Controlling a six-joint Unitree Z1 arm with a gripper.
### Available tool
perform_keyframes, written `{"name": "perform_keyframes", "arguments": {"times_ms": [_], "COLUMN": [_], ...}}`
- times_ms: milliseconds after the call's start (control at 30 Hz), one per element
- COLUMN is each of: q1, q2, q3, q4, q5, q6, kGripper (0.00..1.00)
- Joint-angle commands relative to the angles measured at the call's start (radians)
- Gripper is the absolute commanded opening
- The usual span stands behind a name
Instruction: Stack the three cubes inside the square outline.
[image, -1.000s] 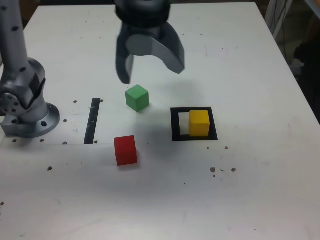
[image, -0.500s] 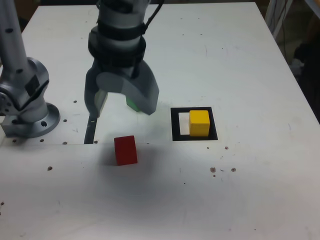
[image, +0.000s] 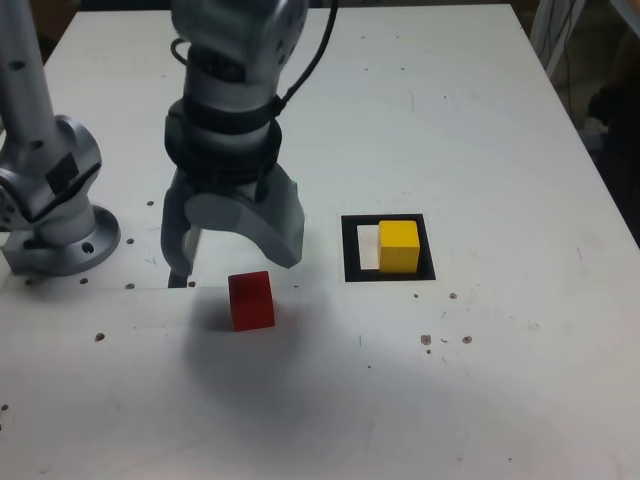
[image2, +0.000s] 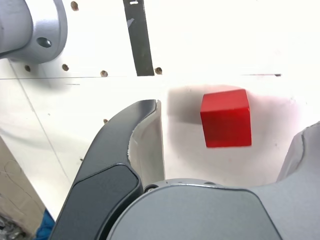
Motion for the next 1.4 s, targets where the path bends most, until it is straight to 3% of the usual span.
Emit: {"name": "perform_keyframes", "arguments": {"times_ms": [0, 733, 867, 1367], "q1": [-0.001, 0.012, 0.019, 0.022], "q2": [0.004, 0.105, 0.118, 0.122], "q3": [0.013, 0.135, 0.139, 0.119], "q4": [-0.017, -0.234, -0.243, -0.231], "q5": [-0.005, -0.041, -0.041, -0.034], "q6": [-0.008, 0.003, 0.006, 0.006], "kGripper": [0.91, 0.89, 0.83, 0.4]}}
